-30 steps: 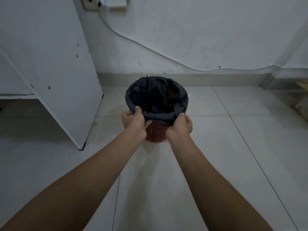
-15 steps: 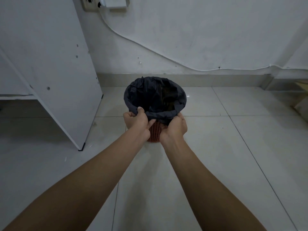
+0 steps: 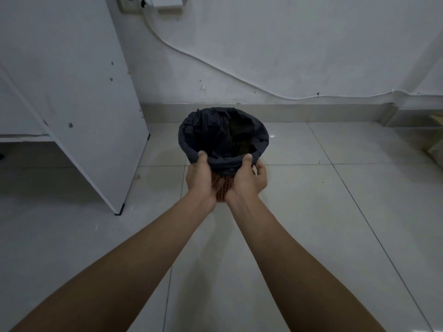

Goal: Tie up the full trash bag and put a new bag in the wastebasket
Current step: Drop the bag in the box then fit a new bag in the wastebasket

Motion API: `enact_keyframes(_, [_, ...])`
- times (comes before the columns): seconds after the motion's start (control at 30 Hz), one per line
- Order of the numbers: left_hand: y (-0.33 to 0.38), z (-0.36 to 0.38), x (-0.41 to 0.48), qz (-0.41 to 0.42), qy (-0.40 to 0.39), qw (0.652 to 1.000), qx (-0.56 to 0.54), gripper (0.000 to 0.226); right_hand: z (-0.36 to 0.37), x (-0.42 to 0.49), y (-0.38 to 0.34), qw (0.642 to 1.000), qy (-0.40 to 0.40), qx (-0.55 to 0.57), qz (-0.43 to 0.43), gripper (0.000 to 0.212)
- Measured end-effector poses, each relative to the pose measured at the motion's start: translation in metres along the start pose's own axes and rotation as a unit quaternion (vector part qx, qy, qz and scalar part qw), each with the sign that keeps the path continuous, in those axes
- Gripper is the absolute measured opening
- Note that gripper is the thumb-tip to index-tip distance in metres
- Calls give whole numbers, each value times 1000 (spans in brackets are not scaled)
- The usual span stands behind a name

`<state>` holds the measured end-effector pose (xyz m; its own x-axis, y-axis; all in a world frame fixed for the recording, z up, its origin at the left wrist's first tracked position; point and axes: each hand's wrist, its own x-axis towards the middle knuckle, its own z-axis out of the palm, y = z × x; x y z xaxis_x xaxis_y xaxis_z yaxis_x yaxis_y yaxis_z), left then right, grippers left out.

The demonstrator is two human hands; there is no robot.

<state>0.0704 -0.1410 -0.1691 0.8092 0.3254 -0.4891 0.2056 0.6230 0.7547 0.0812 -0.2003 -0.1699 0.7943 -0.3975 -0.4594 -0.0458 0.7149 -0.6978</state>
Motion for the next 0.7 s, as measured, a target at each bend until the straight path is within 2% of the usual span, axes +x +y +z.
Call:
enact_keyframes(0.1, [-9, -5, -7, -4, -46, 998, -37, 27, 1, 0, -1, 1000, 6, -5, 2, 24])
enact_keyframes(0.27, [-20, -1, -10, 28, 6, 999, -30, 43, 0, 0, 0, 1000, 8, -6, 1, 27])
enact_keyframes(0.43, [-20, -9, -9, 38, -38, 999, 9, 33, 2, 1, -2, 1000, 21, -7, -1, 21])
enact_keyframes(0.7, [-15, -18, -5, 68, -29, 993, 87, 27, 8, 1, -4, 999, 31, -10, 19, 7])
